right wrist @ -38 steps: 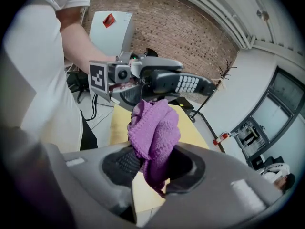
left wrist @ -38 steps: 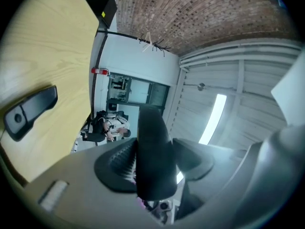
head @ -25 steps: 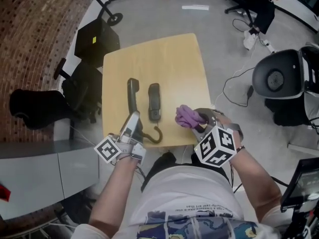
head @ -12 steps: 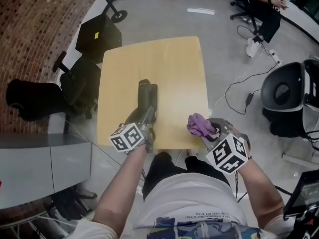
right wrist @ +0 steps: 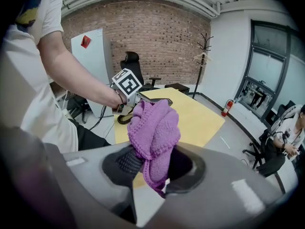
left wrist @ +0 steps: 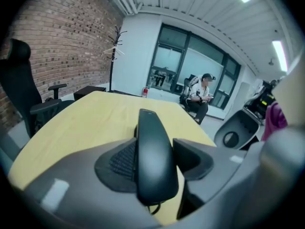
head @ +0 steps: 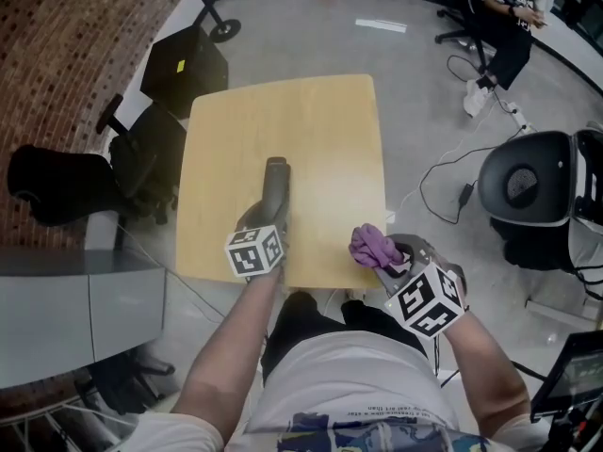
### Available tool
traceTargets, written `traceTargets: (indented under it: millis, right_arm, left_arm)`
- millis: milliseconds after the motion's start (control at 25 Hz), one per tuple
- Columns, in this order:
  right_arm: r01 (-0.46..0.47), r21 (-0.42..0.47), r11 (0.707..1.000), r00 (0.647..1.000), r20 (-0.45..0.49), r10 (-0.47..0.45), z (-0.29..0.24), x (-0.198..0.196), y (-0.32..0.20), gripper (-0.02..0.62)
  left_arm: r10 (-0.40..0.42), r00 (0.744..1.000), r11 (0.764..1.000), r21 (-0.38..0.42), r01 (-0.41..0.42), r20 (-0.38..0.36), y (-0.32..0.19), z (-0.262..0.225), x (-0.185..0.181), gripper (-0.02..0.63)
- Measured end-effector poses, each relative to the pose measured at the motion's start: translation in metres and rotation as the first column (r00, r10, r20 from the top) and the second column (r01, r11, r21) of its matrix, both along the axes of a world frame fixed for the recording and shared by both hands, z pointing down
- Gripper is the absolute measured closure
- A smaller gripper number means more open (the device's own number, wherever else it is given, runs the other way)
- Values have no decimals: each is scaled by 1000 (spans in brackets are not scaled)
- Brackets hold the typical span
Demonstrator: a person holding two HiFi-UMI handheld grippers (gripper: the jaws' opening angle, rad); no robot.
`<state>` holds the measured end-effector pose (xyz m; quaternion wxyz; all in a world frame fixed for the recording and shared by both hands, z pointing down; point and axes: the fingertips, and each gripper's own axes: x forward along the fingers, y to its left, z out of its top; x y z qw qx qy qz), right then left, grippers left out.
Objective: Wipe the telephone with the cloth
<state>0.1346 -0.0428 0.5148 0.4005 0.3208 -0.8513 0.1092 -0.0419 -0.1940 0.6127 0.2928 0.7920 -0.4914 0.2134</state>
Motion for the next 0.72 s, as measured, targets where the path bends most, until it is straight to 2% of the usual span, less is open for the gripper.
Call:
traceTargets:
  millis: [720]
  right_arm:
    - [16,-11,1000,1000,27,-16,4,-5,-11,475]
  left_arm:
    - [54,989,997,-59,-46,134,-2,28,-6,348]
